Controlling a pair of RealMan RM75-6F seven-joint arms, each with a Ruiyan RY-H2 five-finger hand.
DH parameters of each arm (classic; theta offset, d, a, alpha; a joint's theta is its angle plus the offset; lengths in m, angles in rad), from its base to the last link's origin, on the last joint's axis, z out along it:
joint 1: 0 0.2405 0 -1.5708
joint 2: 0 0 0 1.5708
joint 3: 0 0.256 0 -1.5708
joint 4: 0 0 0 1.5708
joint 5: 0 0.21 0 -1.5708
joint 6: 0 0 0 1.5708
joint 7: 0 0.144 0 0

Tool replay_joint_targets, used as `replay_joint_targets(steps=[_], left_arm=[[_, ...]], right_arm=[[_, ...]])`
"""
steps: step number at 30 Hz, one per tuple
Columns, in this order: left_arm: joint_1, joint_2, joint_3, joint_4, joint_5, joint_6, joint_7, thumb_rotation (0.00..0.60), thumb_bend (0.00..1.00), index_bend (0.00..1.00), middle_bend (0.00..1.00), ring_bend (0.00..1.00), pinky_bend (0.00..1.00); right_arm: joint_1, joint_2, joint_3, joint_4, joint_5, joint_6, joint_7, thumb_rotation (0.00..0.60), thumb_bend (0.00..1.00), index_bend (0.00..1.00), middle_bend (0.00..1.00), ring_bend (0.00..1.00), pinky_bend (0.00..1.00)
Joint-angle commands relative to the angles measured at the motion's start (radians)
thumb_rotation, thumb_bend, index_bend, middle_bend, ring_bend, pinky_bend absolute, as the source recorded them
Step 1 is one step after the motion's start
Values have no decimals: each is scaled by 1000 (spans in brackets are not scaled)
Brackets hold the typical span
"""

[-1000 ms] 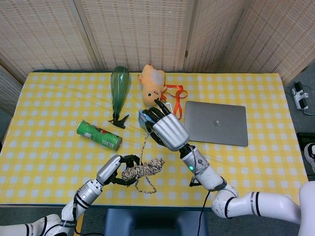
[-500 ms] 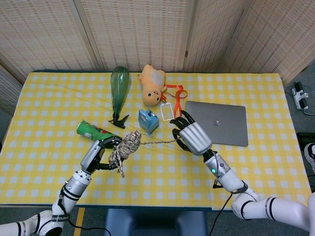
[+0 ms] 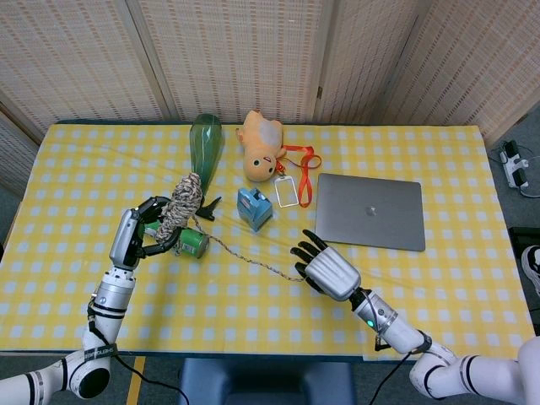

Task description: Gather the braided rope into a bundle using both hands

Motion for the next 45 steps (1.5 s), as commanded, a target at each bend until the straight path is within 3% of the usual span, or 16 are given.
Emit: replay_joint_targets(steps=[1, 5, 10, 15, 19, 32, 39, 45], left_arm=[[0, -29, -31, 38, -60, 22, 151, 600, 685, 767, 709, 661, 703], [-4, -72, -28, 95, -71, 71, 357, 600, 687, 767, 710, 661, 703], [-8, -128, -3, 165, -40, 123, 542, 600, 689, 766, 709, 656, 703], [-2, -166, 31, 196, 7, 146, 619, 600, 689, 766, 709, 655, 703], [3, -188, 56, 206, 41, 155, 650, 600, 690, 766, 709, 655, 703], [28, -223, 170, 224, 197, 156, 560, 600, 690, 768, 710, 650, 703], [21, -232, 219, 282, 318, 186, 445, 600, 686, 771, 709, 648, 696], [14, -244, 225, 342, 367, 224, 288, 600, 669, 772, 710, 647, 692]], right_arm=[[-7, 8, -24, -24, -53, 22, -30, 600, 456, 633, 285, 212, 80], [-4, 39, -29, -96, -123, 56, -78, 600, 456, 634, 303, 227, 80], [19, 90, 18, -231, -182, 82, -164, 600, 456, 639, 310, 235, 80], [72, 123, 125, -394, -144, 21, -267, 600, 456, 640, 280, 213, 80], [114, 103, 207, -460, -68, -32, -323, 600, 456, 641, 261, 202, 80], [240, -13, 383, -444, 204, -120, -441, 600, 456, 642, 256, 203, 80], [274, -35, 421, -390, 309, -111, -445, 600, 456, 643, 256, 210, 80], [263, -14, 420, -353, 337, -85, -390, 600, 456, 642, 258, 212, 80]])
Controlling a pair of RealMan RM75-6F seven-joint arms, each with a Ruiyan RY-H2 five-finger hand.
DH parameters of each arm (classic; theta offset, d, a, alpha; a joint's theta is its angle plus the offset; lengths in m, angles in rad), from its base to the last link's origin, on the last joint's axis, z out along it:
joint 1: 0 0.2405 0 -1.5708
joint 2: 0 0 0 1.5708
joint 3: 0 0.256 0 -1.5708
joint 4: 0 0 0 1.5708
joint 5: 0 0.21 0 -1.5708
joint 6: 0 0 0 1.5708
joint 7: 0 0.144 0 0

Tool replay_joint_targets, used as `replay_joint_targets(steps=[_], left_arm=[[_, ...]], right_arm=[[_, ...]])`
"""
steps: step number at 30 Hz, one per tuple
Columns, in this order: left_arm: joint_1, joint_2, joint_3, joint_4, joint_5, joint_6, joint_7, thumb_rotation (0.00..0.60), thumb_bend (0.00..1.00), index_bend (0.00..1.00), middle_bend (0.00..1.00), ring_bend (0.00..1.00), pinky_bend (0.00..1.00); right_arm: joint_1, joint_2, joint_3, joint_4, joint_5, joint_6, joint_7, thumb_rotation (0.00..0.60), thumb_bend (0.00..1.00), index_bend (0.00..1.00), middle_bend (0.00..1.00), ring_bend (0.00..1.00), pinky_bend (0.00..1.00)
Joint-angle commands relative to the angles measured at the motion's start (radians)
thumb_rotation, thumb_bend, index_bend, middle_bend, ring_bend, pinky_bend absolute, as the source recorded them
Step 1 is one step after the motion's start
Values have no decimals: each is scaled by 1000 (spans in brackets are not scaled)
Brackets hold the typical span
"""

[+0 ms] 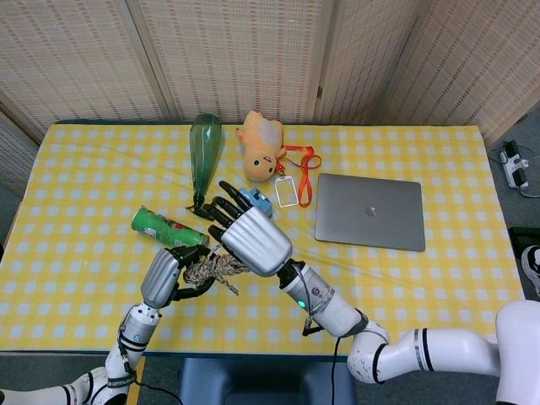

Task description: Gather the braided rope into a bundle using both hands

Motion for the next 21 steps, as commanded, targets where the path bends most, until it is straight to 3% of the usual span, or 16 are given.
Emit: replay_joint_targets(steps=[1, 9, 21], left_arm=[[-8, -8, 12, 44, 42, 34, -134, 600, 666, 772, 709, 647, 692], [-6, 25, -6, -24, 12, 39, -340, 600, 662, 772, 709, 647, 692], [-11, 140, -68, -228, -86, -26, -627, 600, 663, 772, 709, 637, 692]], right_arm=[[-9, 15, 0, 26, 15, 16, 42, 600, 456, 642, 258, 212, 80], [-55, 57, -33, 99, 8, 44, 187, 600, 456, 643, 263, 213, 80], [-102, 19, -186, 251, -85, 39, 307, 600, 456, 645, 270, 213, 80]])
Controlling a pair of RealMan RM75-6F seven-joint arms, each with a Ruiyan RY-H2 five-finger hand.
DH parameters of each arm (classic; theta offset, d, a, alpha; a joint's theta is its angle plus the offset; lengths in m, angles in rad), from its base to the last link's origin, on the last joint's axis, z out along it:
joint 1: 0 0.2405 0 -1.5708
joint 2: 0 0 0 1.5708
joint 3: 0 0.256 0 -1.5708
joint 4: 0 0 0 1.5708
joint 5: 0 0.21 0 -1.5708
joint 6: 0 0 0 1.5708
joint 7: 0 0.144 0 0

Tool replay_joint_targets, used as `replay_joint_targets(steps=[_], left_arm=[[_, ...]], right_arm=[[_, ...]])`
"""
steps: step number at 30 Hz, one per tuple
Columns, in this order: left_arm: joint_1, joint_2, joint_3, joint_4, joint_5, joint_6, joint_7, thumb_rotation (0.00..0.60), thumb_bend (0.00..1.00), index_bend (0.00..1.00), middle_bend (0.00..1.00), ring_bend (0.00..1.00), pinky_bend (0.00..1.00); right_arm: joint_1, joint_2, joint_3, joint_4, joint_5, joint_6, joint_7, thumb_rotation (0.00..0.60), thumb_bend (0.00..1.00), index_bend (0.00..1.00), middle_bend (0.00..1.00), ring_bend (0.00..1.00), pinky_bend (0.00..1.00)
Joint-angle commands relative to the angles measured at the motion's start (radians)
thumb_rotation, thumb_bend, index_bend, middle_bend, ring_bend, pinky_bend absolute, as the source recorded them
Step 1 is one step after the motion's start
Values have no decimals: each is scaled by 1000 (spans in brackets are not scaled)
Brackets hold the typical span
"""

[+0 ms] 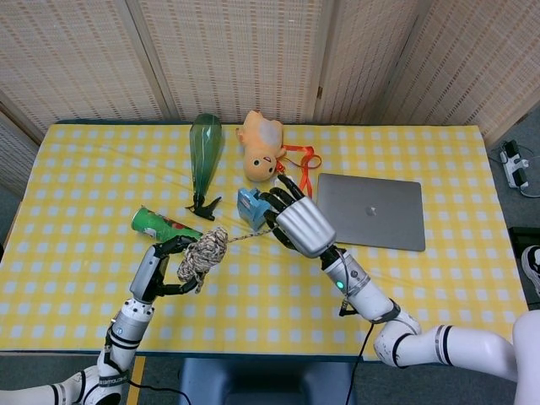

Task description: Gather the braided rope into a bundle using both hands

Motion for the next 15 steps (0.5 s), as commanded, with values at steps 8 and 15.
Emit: replay_joint_targets(steps=[8, 15], left_arm=[[14, 55, -100, -69, -131, -34, 1, 600, 668, 772, 709, 636, 692], [25, 75, -142, -80, -219, -83, 27, 600, 675, 772, 710, 636, 692]], right_arm=[[-40, -55, -107, 81, -97, 20, 58, 600, 456, 653, 276, 212, 80], [-63, -77, -160, 104, -149, 33, 45, 600, 456, 654, 278, 213, 80]])
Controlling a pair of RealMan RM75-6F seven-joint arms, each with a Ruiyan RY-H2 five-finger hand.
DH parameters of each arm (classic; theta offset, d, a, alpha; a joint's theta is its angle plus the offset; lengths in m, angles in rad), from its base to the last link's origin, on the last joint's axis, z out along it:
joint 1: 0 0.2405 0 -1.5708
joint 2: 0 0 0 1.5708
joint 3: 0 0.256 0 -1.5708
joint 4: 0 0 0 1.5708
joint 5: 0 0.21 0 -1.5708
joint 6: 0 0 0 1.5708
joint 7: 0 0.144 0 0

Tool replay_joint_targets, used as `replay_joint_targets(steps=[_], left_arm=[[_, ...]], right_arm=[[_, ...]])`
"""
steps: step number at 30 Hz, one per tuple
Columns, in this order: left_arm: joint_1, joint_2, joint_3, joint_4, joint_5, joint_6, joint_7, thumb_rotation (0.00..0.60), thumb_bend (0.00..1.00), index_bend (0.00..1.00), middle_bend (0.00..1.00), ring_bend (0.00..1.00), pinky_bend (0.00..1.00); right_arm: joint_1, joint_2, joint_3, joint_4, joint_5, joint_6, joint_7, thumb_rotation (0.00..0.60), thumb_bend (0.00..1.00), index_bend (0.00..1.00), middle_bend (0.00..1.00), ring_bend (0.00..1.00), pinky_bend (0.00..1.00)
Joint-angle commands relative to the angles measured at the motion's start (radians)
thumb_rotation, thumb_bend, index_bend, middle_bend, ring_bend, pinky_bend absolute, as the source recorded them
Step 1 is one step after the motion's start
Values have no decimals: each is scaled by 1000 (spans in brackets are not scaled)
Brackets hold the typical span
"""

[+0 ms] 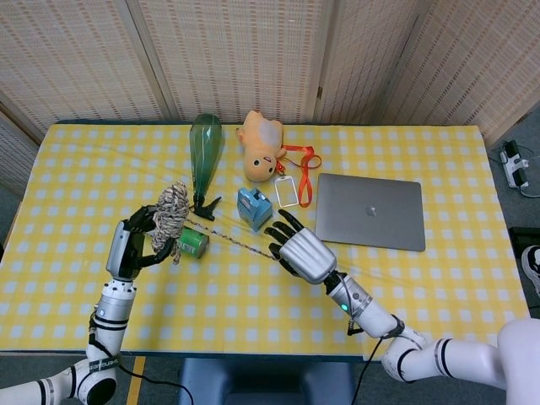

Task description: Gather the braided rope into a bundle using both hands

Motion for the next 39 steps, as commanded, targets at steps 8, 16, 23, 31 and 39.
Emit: replay_joint_targets(steps=[8, 16, 23, 31, 39], left_arm=[[4, -62, -38, 110, -59, 38, 426, 600, 686, 771, 709, 636, 692], [2, -88, -18, 175, -70, 22, 683, 600, 690, 774, 709, 636, 692], [9, -86, 25, 170, -28, 13, 792, 600, 692, 775, 709, 634, 692], [25, -103, 93, 184, 47, 19, 844, 600, 692, 774, 709, 630, 692], [37, -106, 138, 177, 131, 32, 789, 600, 692, 773, 710, 630, 692]], right_arm=[[-25, 10, -16, -90, -61, 45, -160, 600, 456, 663, 288, 223, 80], [-22, 53, 0, -254, -96, 41, -353, 600, 455, 682, 284, 226, 80], [19, 66, 77, -375, -53, -9, -467, 600, 456, 682, 268, 208, 80], [86, 32, 180, -416, 68, -68, -497, 600, 456, 682, 266, 210, 80], [138, -4, 231, -387, 161, -84, -502, 600, 456, 682, 265, 211, 80]])
